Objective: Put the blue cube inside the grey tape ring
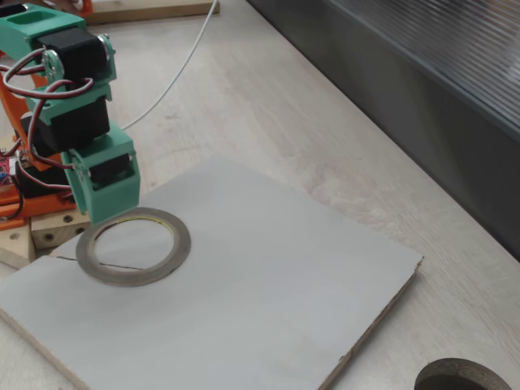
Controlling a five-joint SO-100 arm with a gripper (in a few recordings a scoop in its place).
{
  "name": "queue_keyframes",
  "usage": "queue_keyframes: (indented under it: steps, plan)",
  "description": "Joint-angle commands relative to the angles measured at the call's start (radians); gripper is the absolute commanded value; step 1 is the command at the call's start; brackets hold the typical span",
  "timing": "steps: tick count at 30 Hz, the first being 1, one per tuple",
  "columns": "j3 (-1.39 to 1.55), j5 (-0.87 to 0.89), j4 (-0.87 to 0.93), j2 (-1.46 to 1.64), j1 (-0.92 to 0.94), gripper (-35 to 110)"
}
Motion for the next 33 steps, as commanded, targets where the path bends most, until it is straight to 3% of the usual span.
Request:
queue_keyframes:
  steps: [1, 8, 16, 21, 27, 33]
  plan:
    - [0.012, 0.014, 0.012, 0.015, 0.021, 20]
    - [0.014, 0.014, 0.005, -0.014, 0.011, 20]
    - [0.014, 0.009, -0.158, -0.101, 0.009, 20]
    - [0.014, 0.009, -0.155, -0.107, -0.008, 20]
    - [0.058, 0.015, -0.156, -0.109, -0.152, 20]
    - [0.118, 0.015, -0.160, -0.109, -0.149, 20]
